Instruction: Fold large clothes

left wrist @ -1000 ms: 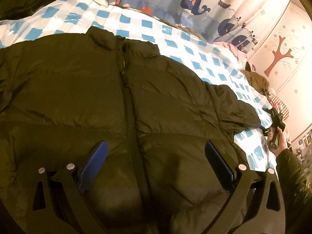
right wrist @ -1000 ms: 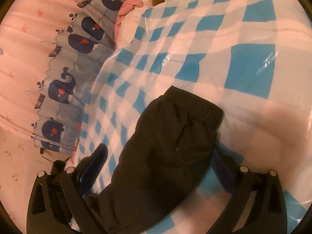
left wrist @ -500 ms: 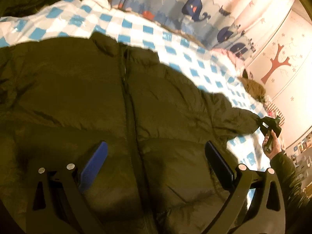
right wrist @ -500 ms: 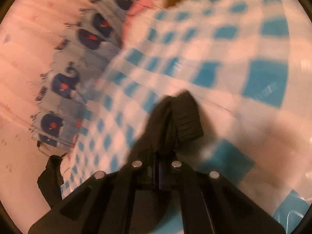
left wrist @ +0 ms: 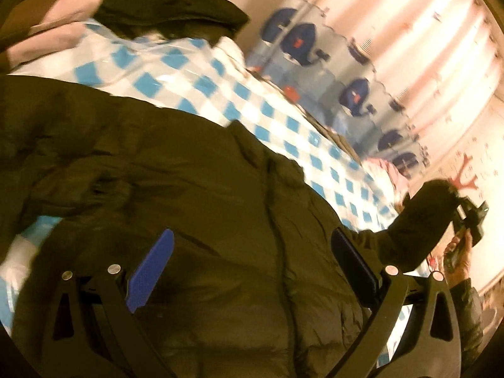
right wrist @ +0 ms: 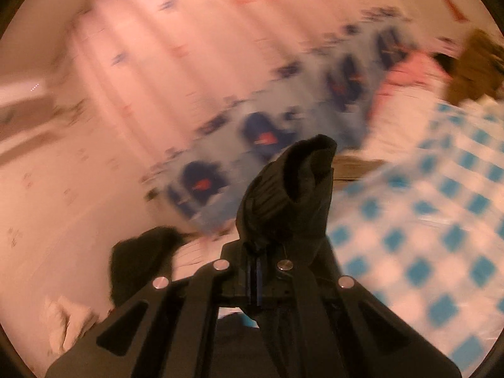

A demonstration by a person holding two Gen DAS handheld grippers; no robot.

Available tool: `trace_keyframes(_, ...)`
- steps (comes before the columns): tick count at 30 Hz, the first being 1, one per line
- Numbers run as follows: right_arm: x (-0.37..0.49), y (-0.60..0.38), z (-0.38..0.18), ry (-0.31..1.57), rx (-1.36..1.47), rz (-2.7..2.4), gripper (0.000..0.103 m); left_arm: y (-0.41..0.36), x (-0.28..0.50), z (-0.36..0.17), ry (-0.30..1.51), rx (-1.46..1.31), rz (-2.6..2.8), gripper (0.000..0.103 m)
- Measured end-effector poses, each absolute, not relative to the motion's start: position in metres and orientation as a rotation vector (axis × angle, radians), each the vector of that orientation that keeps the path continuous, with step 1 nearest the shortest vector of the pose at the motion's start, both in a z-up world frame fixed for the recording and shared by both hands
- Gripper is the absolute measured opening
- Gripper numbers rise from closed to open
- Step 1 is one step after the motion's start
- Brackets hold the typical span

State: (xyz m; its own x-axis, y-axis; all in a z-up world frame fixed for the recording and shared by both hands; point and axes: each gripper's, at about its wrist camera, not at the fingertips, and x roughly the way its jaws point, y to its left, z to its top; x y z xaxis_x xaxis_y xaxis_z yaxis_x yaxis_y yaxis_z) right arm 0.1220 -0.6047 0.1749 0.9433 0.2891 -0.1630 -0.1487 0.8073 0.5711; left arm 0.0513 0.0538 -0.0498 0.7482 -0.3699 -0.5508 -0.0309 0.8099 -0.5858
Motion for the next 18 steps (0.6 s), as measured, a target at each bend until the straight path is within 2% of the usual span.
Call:
trace_keyframes(5, 0.149, -0.478, 0.196, 0.266, 0.488, 0.416, 0.003, 0.084, 0.039, -0.042, 0.674, -0.626, -0.158, 0.096)
trace_keyframes(9, 0.169, -0.376, 0.178, 0.313, 0.436, 0.524, 0.003, 0.105, 0.031, -0.041, 0.656, -0.656, -0.147, 0.096)
trace_keyframes(18, 0.205, -0.183, 0.037, 0.598, 0.357, 0.659, 0.003, 0.138, 0.018, -0.034, 0.611, -0.727, -0.146, 0.096)
